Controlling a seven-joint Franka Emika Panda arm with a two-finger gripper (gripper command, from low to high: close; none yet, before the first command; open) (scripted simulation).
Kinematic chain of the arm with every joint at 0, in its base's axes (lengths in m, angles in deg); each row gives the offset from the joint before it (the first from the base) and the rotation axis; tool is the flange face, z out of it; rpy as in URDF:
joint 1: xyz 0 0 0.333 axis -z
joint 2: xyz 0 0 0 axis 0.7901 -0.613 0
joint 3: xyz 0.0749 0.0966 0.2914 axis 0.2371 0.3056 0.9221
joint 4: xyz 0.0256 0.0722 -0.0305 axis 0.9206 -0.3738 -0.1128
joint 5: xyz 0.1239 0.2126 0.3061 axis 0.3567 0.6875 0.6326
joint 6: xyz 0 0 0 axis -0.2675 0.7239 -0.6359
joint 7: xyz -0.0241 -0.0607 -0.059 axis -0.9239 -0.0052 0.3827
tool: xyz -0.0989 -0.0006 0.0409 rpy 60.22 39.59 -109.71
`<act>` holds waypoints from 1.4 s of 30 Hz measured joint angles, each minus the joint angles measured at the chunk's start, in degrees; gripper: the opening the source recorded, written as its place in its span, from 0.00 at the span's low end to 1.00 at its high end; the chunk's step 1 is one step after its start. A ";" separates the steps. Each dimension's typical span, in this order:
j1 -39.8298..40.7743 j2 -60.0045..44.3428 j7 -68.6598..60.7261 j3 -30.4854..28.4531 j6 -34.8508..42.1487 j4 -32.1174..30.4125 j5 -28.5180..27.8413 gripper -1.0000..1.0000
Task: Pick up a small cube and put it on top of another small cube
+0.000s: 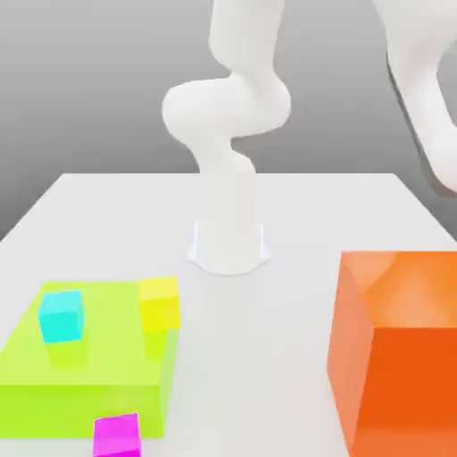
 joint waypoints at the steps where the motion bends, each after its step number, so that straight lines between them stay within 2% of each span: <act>1: 0.39 -0.11 -0.39 -0.82 0.56 0.69 -0.58 0.00; 12: 5.05 0.44 -4.82 -9.33 6.45 8.05 -6.21 0.00; 14: 6.66 1.55 -4.21 -10.64 6.83 8.34 -5.17 0.00; 27: 24.10 18.55 15.27 -19.89 2.37 -4.22 29.08 0.00; 32: 28.31 25.10 22.87 -21.77 2.26 -10.05 41.50 0.00; 37: 30.69 31.62 31.70 -23.63 3.10 -15.91 51.99 0.00; 42: 32.89 37.97 42.25 -26.02 4.37 -21.65 60.17 0.00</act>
